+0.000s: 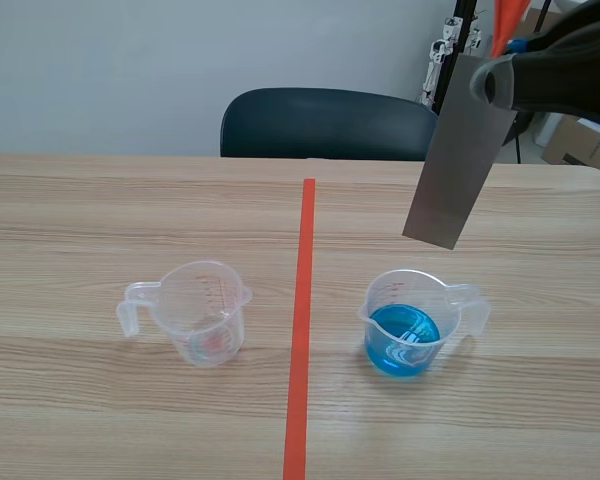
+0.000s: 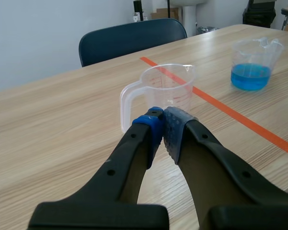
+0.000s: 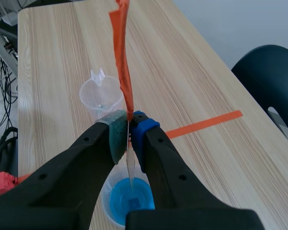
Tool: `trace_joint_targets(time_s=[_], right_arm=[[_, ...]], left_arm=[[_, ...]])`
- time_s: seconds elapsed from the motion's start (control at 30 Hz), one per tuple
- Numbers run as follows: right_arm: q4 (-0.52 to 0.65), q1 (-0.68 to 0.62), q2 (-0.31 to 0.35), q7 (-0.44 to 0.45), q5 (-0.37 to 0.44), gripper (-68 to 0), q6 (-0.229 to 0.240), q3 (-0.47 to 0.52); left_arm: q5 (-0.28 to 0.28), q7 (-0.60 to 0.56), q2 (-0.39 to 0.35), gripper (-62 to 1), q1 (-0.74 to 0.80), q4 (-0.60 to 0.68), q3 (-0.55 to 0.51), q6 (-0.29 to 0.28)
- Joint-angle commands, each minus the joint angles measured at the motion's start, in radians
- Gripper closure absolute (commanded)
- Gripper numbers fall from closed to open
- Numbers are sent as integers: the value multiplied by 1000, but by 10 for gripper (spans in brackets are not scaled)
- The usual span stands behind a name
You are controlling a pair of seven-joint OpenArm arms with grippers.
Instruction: Do the redox reaction experiment. move the plate over the blue solution
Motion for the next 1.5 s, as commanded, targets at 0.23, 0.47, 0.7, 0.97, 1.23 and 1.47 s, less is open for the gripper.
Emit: trace_joint_targets(time_s=[0.23,0.47,0.7,0.97,1.23,1.47], right_arm=[[10,28,-194,-32,-105,-6,-37,22],[10,29,-366,-141,-158,-6,-42,22],[10,29,-531,-267,-183,-6,-42,22],[10,40,-691,-367,-260,-6,-95,22],[8,59,-826,-473,-279,-6,-130,22],[-60,59,-923,-531,-311,-6,-147,20]], left_arm=[[130,30,159,-372,-35,-49,-3,5],[135,34,285,-623,-107,-96,-49,5],[134,59,384,-623,-182,-107,-111,4],[137,80,381,-623,-199,-107,-112,5],[138,82,370,-623,-212,-107,-111,0],[138,121,369,-623,-212,-107,-111,-18]])
